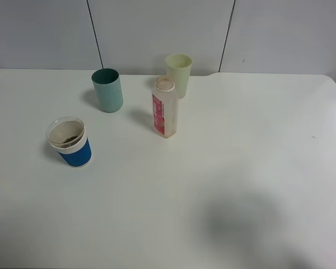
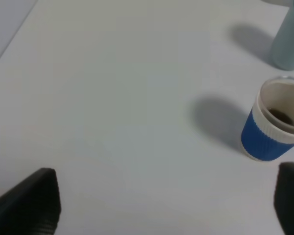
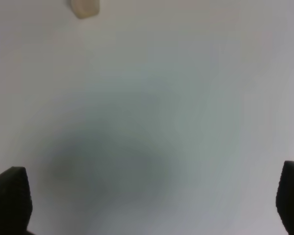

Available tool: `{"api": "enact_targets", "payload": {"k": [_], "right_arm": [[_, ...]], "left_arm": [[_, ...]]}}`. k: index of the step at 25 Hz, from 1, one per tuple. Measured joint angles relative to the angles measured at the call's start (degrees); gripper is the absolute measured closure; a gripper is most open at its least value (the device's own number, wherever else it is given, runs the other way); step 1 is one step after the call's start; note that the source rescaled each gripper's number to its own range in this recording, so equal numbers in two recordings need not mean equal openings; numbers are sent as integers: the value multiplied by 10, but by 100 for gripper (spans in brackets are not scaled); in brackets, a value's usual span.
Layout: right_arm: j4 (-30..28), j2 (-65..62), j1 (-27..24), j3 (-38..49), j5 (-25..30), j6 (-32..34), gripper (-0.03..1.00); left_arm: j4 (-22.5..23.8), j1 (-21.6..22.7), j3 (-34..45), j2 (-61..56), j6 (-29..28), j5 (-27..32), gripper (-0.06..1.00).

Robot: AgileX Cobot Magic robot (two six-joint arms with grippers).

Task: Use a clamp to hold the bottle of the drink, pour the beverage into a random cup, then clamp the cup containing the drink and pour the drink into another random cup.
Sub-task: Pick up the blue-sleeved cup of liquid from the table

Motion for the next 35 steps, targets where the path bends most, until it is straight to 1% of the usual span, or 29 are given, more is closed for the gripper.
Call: {"api": "enact_targets", "payload": {"k": [10, 15, 17, 21, 24, 28, 31, 35], "right_arm": [[-1, -64, 0, 11, -19, 7, -3], [2, -67, 0, 11, -19, 6, -3], [17, -67, 0, 11, -20, -9, -3], [59, -67, 0, 12, -20, -59, -3], [59, -67, 0, 12, -20, -63, -3], [47, -67, -1, 12, -20, -48, -3], [44, -67, -25, 12, -20, -43, -3], [44, -67, -95, 12, -20, -43, -3]], "left_arm": [[0, 0, 0, 0, 0, 0, 32], [0, 0, 0, 0, 0, 0, 32], [0, 0, 0, 0, 0, 0, 32], [0, 0, 0, 0, 0, 0, 32], [0, 0, 0, 0, 0, 0, 32], [0, 0, 0, 0, 0, 0, 32], [0, 0, 0, 0, 0, 0, 32], [0, 0, 0, 0, 0, 0, 32]]}}
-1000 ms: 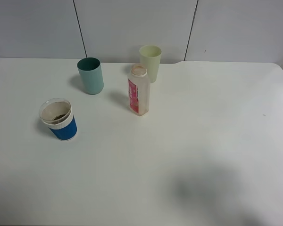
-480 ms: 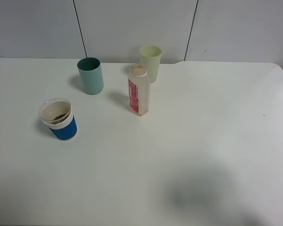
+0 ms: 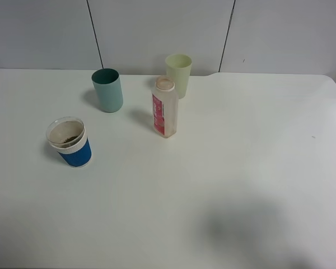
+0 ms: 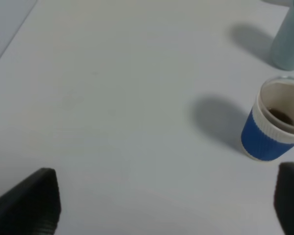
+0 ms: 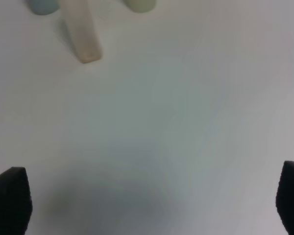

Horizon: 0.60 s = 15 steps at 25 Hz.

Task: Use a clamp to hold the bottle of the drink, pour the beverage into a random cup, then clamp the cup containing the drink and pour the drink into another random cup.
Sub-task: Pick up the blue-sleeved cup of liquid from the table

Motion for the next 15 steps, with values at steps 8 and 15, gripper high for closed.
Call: {"api": "enact_targets", "payload": {"k": [8, 15], "right_arm": [[0, 0, -107, 0, 0, 1, -3], [0, 0, -208, 0, 0, 1, -3]], "left_arm": [[0, 0, 0, 0, 0, 0, 32], [0, 0, 0, 0, 0, 0, 32]]}}
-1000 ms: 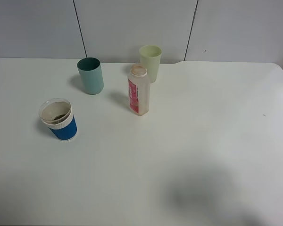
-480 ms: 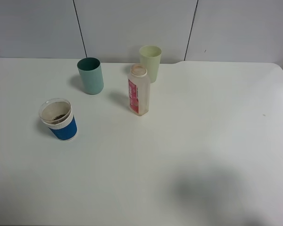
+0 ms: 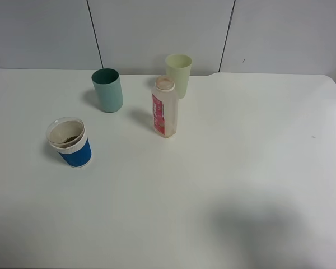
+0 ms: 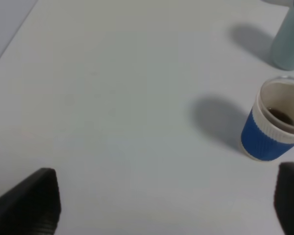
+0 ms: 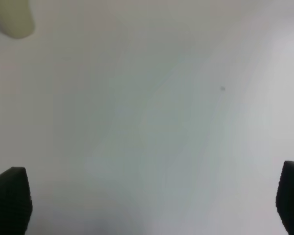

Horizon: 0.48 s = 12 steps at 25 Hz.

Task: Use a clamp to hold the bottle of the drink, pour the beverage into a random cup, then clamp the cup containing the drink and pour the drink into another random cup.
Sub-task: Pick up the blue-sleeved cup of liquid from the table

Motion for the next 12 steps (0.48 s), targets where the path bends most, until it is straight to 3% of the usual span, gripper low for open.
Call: {"api": "enact_targets", "payload": {"k": [6, 12], "right_arm": [[0, 0, -67, 0, 0, 0, -3], [0, 0, -78, 0, 0, 0, -3]], "left_arm": [[0, 0, 0, 0, 0, 0, 32], [0, 0, 0, 0, 0, 0, 32]]}}
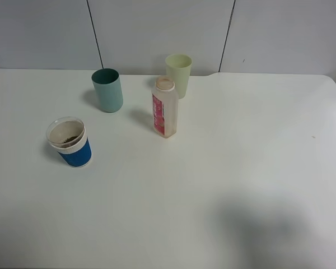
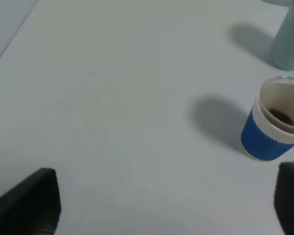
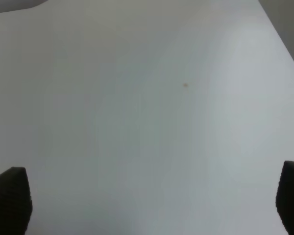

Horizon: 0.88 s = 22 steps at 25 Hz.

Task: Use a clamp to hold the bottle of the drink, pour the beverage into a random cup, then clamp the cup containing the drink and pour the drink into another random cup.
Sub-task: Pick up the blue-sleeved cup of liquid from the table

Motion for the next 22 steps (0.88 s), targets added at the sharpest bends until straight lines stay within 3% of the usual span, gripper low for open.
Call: {"api": "enact_targets", "payload": {"k": [22], "right_arm": [[0, 0, 0, 0, 0, 0, -3]], "left_arm": [[0, 0, 0, 0, 0, 0, 32]]}}
